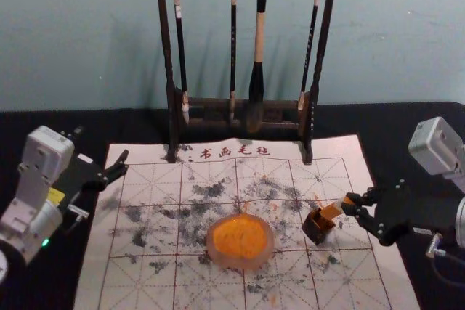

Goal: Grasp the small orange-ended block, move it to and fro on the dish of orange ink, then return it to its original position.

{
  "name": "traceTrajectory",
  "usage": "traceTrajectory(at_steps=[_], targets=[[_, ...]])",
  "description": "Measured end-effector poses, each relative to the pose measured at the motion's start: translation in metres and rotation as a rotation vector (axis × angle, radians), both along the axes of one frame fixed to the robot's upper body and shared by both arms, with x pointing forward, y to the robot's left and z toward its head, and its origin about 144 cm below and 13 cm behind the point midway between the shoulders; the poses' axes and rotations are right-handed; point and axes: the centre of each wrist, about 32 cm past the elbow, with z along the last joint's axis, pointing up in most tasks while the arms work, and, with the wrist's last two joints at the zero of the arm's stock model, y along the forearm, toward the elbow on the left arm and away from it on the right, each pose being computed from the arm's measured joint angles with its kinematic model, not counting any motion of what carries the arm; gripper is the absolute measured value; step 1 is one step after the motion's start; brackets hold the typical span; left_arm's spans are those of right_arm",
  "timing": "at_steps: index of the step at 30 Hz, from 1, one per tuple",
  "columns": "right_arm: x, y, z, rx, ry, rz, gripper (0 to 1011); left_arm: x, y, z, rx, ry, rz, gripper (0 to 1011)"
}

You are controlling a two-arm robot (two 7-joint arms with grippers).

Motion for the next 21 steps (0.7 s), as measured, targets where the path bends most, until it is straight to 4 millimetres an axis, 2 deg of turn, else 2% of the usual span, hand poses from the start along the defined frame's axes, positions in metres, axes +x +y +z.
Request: traceTrajectory(at_steps=[21], targets=[[0.009,0.004,-0.013,-0.024,0.048,0.0,90,0.0,0.0,0.0,0.0,0.0,0.0,1002]])
